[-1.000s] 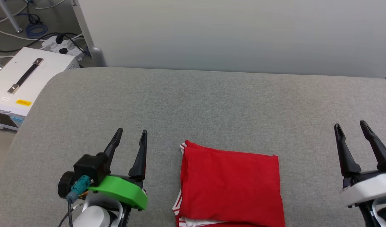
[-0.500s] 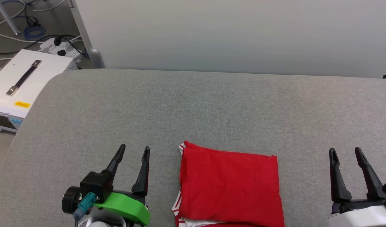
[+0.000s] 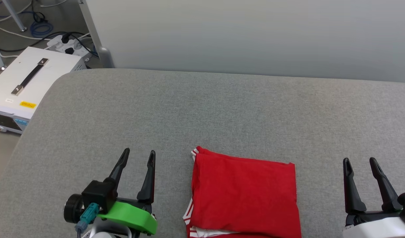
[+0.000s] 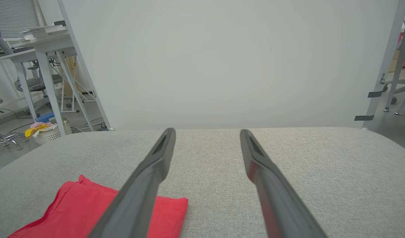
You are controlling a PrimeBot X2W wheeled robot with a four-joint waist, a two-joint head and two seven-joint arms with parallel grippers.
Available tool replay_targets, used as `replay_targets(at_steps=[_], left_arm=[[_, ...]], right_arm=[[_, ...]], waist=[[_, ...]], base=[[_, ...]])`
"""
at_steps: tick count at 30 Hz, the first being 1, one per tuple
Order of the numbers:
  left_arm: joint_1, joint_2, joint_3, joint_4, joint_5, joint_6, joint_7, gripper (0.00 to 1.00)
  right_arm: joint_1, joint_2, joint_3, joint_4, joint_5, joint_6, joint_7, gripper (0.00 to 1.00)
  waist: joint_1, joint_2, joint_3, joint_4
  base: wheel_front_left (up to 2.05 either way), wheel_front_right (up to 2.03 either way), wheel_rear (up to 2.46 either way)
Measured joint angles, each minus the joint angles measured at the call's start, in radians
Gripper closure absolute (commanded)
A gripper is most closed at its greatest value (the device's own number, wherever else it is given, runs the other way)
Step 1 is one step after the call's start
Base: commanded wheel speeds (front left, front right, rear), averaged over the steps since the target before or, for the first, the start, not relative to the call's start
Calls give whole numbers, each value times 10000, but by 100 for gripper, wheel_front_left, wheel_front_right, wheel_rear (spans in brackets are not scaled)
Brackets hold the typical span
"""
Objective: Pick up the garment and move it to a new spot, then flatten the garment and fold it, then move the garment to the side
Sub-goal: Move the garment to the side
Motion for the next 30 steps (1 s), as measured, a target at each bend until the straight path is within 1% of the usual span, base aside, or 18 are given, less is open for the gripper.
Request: replay_targets(at_steps=[4, 12, 14, 17, 22, 24, 27, 30], left_arm=[[37, -190, 123, 263, 207, -242, 0, 0], [37, -426, 359, 449, 451, -543, 0, 0], [37, -460, 403, 491, 518, -594, 0, 0], [35, -474, 420, 589, 610, -681, 0, 0], [18, -558, 453, 669, 767, -773, 0, 0], [-2, -594, 445, 702, 813, -842, 0, 0], [-70, -656, 378, 800, 869, -920, 0, 0], [-160, -686, 405, 838, 913, -943, 0, 0]], right_arm=[[-1, -6, 29, 31, 13, 0, -4, 0], [-3, 2, 102, 173, 117, 0, -10, 0], [-7, 90, 111, 263, 389, 0, 153, 0], [-18, 123, 307, 537, 585, 0, 1141, 0], [-278, 12, 742, 907, 740, 0, 3762, 0], [-493, 100, 775, 968, 982, 0, 4581, 0], [-802, 176, 882, 1160, 1281, 0, 6088, 0], [-1059, 194, 844, 1227, 1135, 0, 6959, 0]], waist=[[0, 0, 5, 14], [0, 0, 45, 18], [0, 0, 74, 9], [0, 0, 148, 7], [0, 0, 329, 61], [0, 0, 428, 94], [0, 0, 580, 215], [0, 0, 733, 355]], base=[[0, 0, 0], [0, 0, 0], [0, 0, 0], [0, 0, 0], [0, 0, 0], [0, 0, 0], [0, 0, 0], [0, 0, 0]])
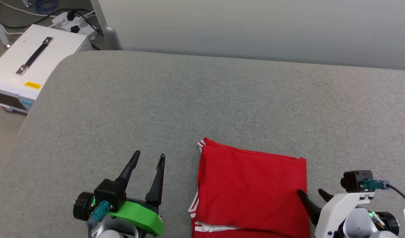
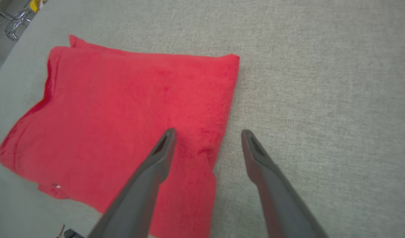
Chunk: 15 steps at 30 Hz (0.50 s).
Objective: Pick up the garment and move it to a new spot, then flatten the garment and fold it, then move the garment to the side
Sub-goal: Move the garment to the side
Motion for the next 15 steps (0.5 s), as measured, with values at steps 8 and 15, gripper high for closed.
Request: replay_targets(at_steps=[8, 15], left_arm=[[-318, -6, 128, 54, 48, -81, 0, 0], [-438, -94, 146, 77, 121, -136, 0, 0]], right_arm=[[-528, 351, -454, 612, -314, -2, 1749, 0], [-925, 347, -341, 1187, -401, -2, 2380, 0]], waist=[[1, 0, 457, 462], [1, 0, 776, 806]], base=[[0, 0, 0], [0, 0, 0]])
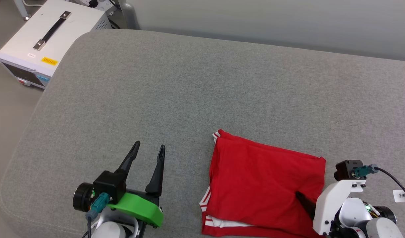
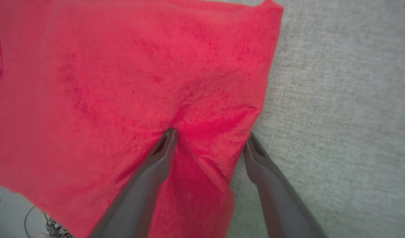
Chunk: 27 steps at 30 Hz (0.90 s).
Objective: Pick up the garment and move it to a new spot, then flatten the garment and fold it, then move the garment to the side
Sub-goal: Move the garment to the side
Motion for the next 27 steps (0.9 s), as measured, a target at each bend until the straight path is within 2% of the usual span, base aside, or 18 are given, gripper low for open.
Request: replay_targets(at_steps=[1, 2, 3, 4, 9, 14, 15, 20, 27], left_arm=[[-2, -10, 0, 13, 4, -17, 0, 0], [-4, -17, 2, 29, 15, -21, 0, 0], [-5, -25, 2, 46, 25, -27, 0, 0], [-6, -29, 2, 65, 35, -27, 0, 0], [-6, -38, -2, 132, 61, -33, 0, 0], [9, -42, -107, 221, 29, -44, 0, 0], [15, -65, -121, 219, -153, -46, 0, 0], [10, -77, -476, 121, -169, -113, 0, 0], [-85, -138, -959, -117, -247, -117, -2, 0]], right_arm=[[-40, -8, 42, 73, -10, -2, 0, 4], [-81, -13, 79, 136, -15, -2, -2, 65], [-111, -23, 100, 173, -17, -2, -4, 87], [-146, -29, 132, 207, -17, -2, -8, 100], [-278, -58, 453, 324, -121, 0, -309, 100], [-393, -604, 1112, 61, -176, 10, -416, 100], [-426, -1018, 1551, -222, -178, 12, -236, 100], [-558, -2537, 2339, -1156, -142, 12, 397, 100], [-1126, -4947, 2631, -1929, 23, 12, 1001, 100]], waist=[[0, 0, 28, 36], [0, 0, 52, 66], [0, 0, 64, 82], [0, 0, 67, 88], [0, 0, -25, -50], [0, 0, -182, -364], [0, 0, -241, -563], [0, 0, -318, -1124], [0, 0, -191, -2073]], base=[[0, 0, 0], [0, 0, 0], [0, 0, 0], [0, 0, 0], [0, 0, 0], [0, 0, 0], [0, 0, 0], [0, 0, 0], [0, 0, 0]])
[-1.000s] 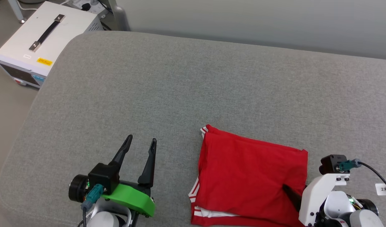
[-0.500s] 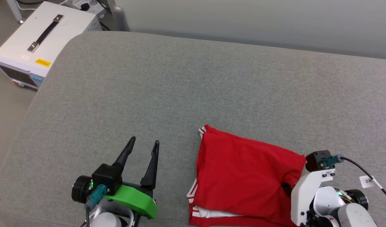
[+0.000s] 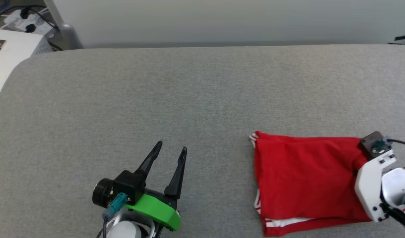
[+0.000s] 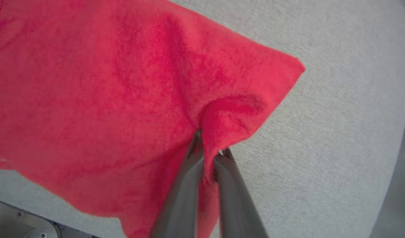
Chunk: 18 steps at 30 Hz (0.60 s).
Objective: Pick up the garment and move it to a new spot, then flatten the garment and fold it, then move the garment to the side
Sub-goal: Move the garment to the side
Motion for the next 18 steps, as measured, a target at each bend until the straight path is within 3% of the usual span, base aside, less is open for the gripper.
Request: replay_targets(at_steps=[6, 11, 18], left_arm=[[-567, 77, -706, -439, 8, 0, 2, 0], [-1188, 328, -1394, -920, 75, 0, 121, 0], [-1977, 700, -1714, -1864, 255, 0, 566, 0]], right_arm=[[-383, -1519, -616, 458, 201, 0, -326, 100], [-740, -2615, -1089, 1576, 205, 2, -1384, 100], [-1567, -3499, -1413, 3501, -364, 2, -3273, 100]], waist=[[0, 0, 529, -705], [1, 0, 1355, -1096], [1, 0, 2689, -1507]], base=[[0, 0, 0], [0, 0, 0], [0, 0, 0]])
